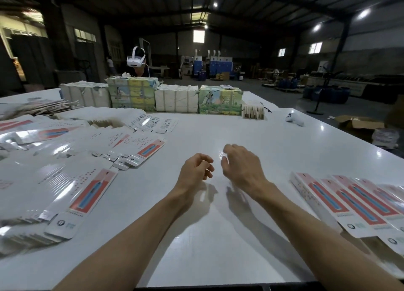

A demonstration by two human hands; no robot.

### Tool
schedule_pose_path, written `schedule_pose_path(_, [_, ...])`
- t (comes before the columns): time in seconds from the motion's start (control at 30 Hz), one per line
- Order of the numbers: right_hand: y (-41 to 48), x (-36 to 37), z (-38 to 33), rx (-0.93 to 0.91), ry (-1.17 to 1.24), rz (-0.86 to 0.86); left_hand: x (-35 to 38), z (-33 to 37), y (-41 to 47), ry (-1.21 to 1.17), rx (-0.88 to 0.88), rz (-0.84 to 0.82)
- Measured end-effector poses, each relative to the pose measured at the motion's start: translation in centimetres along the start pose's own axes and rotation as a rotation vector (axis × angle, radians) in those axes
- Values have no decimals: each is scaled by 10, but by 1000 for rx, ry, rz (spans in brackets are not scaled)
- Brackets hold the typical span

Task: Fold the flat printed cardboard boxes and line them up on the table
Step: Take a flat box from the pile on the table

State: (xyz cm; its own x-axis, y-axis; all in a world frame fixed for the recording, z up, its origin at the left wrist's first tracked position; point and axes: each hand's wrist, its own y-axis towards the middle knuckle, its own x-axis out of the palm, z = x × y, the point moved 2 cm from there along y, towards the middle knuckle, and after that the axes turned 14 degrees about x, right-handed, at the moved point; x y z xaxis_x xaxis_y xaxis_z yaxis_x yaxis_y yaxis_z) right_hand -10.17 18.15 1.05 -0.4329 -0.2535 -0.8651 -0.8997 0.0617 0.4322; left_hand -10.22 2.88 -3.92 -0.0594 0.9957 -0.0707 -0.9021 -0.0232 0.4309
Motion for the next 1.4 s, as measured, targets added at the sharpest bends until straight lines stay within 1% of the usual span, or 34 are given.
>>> schedule_pose_path(0.1, [-5,26,-19,14,175,-11,-3,-1,-2,81,-36,28])
schedule_pose_path(0.17, [-9,40,-18,7,242,-55,-13,2,0,232,-83,17])
schedule_pose_path(0.3, [-9,49,-11,-9,330,-95,-60,17,14,806,-158,-170])
schedule_pose_path(0.4, [-7,50,-11,-16,386,-146,-107,25,17,1081,-277,-224])
schedule_pose_path(0.47, [-5,51,-11,-10,409,-167,-138,31,11,1295,-367,-195])
schedule_pose_path(0.53, [-4,51,-11,-15,421,-175,-167,39,1,1505,-443,-103])
schedule_pose_path(0.6, [-4,52,-10,-23,440,-181,-192,45,-9,1607,-518,-15])
schedule_pose_path(0.7, [-4,51,-9,-35,457,-181,-219,51,-17,1572,-632,21])
schedule_pose_path(0.8, [-5,52,-8,-42,462,-190,-235,59,-18,1553,-649,7])
schedule_pose_path(0.97, [-5,55,-5,-29,464,-204,-243,67,-18,1545,-564,-15])
schedule_pose_path(1.07, [-4,57,-4,-25,479,-217,-242,76,-17,1447,-490,-6])
schedule_pose_path(1.13, [-3,58,-4,-22,492,-197,-238,83,-13,1396,-400,13])
schedule_pose_path(1.17, [-3,58,-5,-21,499,-180,-233,86,-10,1338,-342,24])
schedule_pose_path(1.2, [-3,58,-5,-20,510,-162,-226,88,-6,1227,-276,35])
schedule_pose_path(1.27, [-2,58,-6,-16,550,-128,-203,92,1,863,-192,37])
schedule_pose_path(1.33, [-2,56,-6,-19,590,-108,-172,90,11,535,-214,-18])
schedule_pose_path(1.4, [-1,53,-5,-31,637,-72,-141,77,23,371,-256,-107])
